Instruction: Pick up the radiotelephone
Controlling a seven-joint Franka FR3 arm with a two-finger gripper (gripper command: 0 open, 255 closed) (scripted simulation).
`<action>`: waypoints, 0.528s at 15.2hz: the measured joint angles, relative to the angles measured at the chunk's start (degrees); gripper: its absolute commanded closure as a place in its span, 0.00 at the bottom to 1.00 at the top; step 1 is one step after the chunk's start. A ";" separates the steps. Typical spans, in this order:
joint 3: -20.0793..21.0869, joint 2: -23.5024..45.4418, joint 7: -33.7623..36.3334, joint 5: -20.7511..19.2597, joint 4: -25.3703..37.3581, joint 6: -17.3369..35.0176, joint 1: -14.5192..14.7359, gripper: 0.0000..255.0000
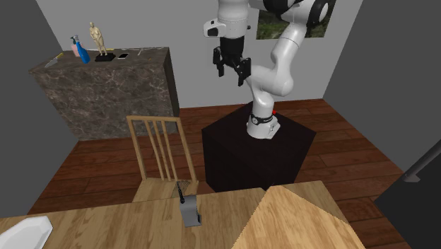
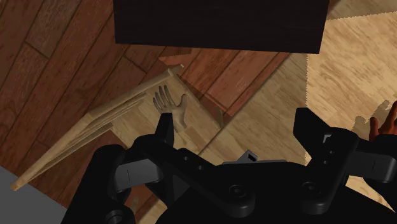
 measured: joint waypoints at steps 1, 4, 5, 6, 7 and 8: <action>0.00 0.00 0.00 0.00 0.00 0.00 0.00 0.00; 1.27 2.58 2.57 0.74 -1.24 3.72 -0.31 0.00; 2.14 4.08 4.03 1.26 -1.11 5.09 -0.34 0.00; 2.87 5.06 5.42 1.67 -1.76 6.71 -0.40 0.00; 3.66 6.01 6.87 2.11 -2.54 8.42 -0.43 0.00; 4.60 7.94 8.48 2.54 -2.36 10.20 -0.49 0.00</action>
